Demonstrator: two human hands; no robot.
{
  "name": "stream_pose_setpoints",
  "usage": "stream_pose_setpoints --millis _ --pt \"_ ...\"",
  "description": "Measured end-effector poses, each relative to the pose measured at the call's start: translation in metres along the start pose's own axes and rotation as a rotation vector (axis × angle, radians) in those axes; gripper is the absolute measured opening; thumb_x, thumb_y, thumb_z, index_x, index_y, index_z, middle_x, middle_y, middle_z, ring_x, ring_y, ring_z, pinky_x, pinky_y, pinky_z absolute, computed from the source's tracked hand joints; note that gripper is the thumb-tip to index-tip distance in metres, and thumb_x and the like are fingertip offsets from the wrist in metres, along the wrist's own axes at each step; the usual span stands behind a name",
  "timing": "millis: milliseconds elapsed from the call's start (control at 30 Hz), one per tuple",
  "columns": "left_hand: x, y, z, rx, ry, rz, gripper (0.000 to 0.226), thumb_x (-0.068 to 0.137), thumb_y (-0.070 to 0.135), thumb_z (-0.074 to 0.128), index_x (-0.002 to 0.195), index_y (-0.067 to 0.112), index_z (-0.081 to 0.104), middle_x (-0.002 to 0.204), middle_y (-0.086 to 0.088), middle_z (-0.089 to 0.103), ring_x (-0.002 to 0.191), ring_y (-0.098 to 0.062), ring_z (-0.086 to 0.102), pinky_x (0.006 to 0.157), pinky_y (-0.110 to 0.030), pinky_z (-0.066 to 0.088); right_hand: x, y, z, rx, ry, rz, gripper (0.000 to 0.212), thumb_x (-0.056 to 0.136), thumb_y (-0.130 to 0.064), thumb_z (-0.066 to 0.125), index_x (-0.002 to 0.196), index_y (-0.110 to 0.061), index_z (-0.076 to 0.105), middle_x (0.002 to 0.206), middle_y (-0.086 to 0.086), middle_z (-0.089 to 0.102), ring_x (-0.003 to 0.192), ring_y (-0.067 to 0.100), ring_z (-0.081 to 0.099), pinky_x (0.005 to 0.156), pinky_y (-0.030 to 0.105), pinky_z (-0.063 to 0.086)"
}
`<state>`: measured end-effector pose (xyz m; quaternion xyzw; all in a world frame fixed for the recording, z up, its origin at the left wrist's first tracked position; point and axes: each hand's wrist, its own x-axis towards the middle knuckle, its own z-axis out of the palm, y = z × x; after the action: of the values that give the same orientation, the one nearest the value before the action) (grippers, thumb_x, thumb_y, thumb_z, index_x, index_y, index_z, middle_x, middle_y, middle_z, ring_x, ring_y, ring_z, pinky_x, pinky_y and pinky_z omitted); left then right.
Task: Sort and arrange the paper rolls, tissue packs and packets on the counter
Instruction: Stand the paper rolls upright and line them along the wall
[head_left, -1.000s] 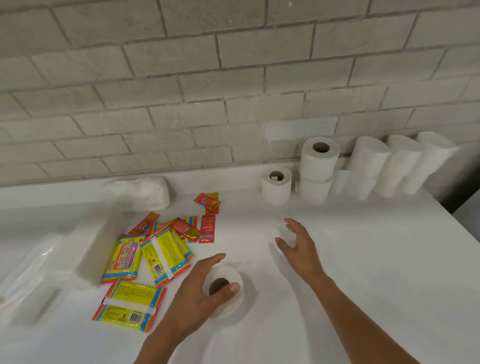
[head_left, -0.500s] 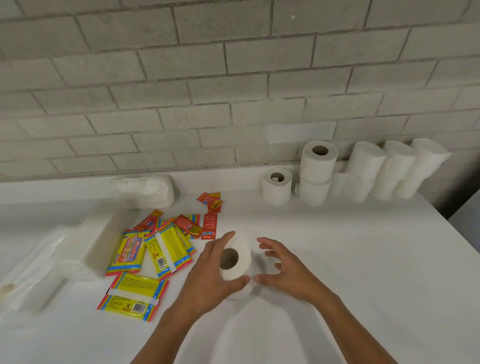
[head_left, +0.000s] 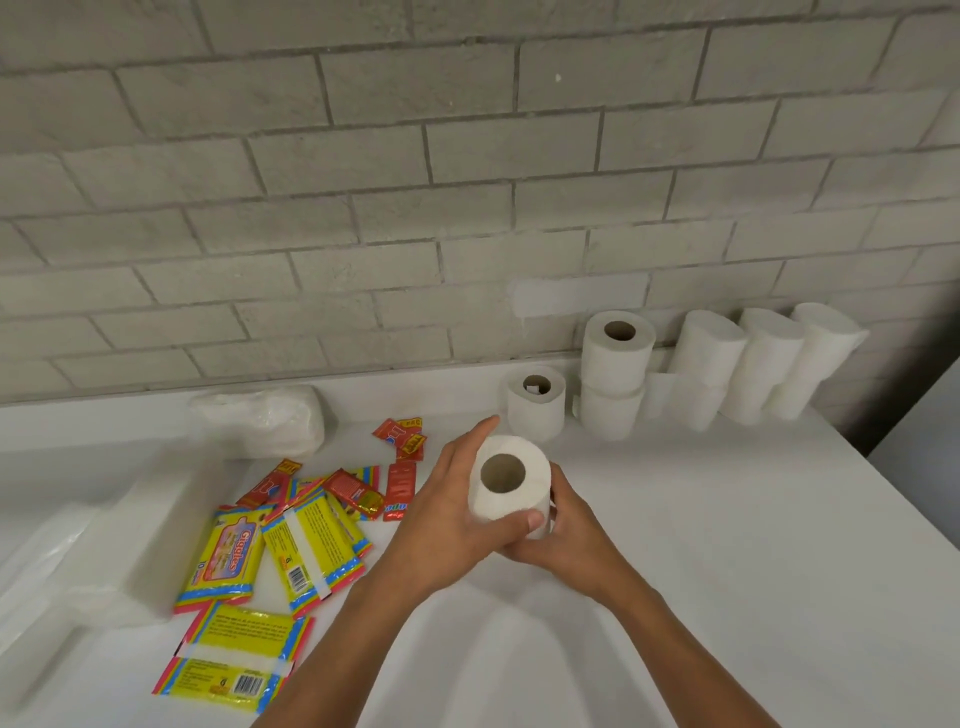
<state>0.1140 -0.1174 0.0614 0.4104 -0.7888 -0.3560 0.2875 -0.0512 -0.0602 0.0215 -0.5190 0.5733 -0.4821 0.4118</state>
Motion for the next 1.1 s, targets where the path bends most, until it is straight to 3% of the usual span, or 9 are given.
stream_pose_setpoints --millis 67,133,267,433,533,700,867,1100 --pt "0.005 -0.003 -0.003 -0.091 0.044 0.015 0.093 0.073 0.058 0.078 0.147 0.055 0.022 0.147 0.025 0.035 0.128 0.005 0.041 0.101 -0.018 0.043 0.011 -0.002 -0.004 0.016 0.062 -0.016 0.079 0.068 -0.023 0.090 0.130 -0.042 0.046 0.122 -0.024 0.061 0.112 -0.002 0.059 0.081 0.019 0.054" --pt "0.008 -0.009 -0.005 -0.148 0.074 0.004 0.087 0.076 0.060 0.074 0.147 0.056 0.022 0.147 0.025 0.035 0.127 0.003 0.045 0.100 -0.029 0.047 0.028 0.000 -0.008 0.000 0.142 -0.018 0.081 0.065 -0.034 0.091 0.131 -0.044 0.044 0.123 -0.022 0.059 0.113 -0.001 0.058 0.085 0.022 0.054" --pt "0.007 -0.029 -0.008 -0.166 0.114 -0.049 0.085 0.078 0.056 0.074 0.147 0.054 0.025 0.141 0.028 0.042 0.121 0.004 0.049 0.093 -0.025 0.048 0.074 0.006 -0.020 -0.073 0.305 -0.031 0.087 0.062 -0.037 0.091 0.134 -0.038 0.043 0.127 -0.019 0.057 0.115 0.000 0.056 0.095 0.027 0.049" --pt "0.006 -0.066 -0.008 -0.176 0.111 -0.136 0.077 0.082 0.044 0.076 0.143 0.055 0.031 0.130 0.024 0.052 0.113 -0.002 0.054 0.088 -0.026 0.049 0.136 0.001 -0.032 -0.157 0.461 -0.005 0.095 0.063 -0.037 0.089 0.141 -0.030 0.036 0.124 -0.017 0.050 0.110 0.006 0.048 0.092 0.026 0.042" --pt "0.002 -0.086 -0.010 -0.179 0.097 -0.179 0.073 0.083 0.038 0.077 0.141 0.054 0.036 0.122 0.023 0.058 0.109 -0.007 0.057 0.085 -0.026 0.051 0.164 0.006 -0.035 -0.171 0.536 -0.011 0.093 0.065 -0.036 0.088 0.141 -0.026 0.035 0.128 -0.010 0.052 0.114 0.012 0.049 0.096 0.033 0.043" --pt "-0.003 -0.111 -0.012 -0.188 0.093 -0.235 0.068 0.082 0.039 0.078 0.134 0.059 0.040 0.115 0.023 0.061 0.107 -0.008 0.060 0.079 -0.025 0.052 0.192 0.013 -0.041 -0.196 0.595 -0.077 0.095 0.065 -0.033 0.087 0.141 -0.022 0.033 0.135 -0.004 0.049 0.117 0.012 0.047 0.094 0.030 0.040" --pt "-0.005 -0.124 -0.012 -0.188 0.084 -0.282 0.069 0.081 0.038 0.078 0.127 0.069 0.037 0.112 0.023 0.063 0.104 -0.006 0.061 0.080 -0.035 0.057 0.202 0.028 -0.042 -0.222 0.606 -0.044 0.095 0.063 -0.034 0.087 0.140 -0.022 0.034 0.135 -0.004 0.049 0.122 0.019 0.049 0.097 0.034 0.043" --pt "-0.005 -0.125 -0.007 -0.181 0.073 -0.294 0.067 0.083 0.033 0.078 0.124 0.067 0.038 0.111 0.024 0.062 0.101 -0.007 0.060 0.078 -0.033 0.058 0.204 0.038 -0.036 -0.242 0.596 0.003 0.094 0.065 -0.037 0.087 0.140 -0.023 0.033 0.134 -0.004 0.048 0.121 0.021 0.050 0.097 0.043 0.047"
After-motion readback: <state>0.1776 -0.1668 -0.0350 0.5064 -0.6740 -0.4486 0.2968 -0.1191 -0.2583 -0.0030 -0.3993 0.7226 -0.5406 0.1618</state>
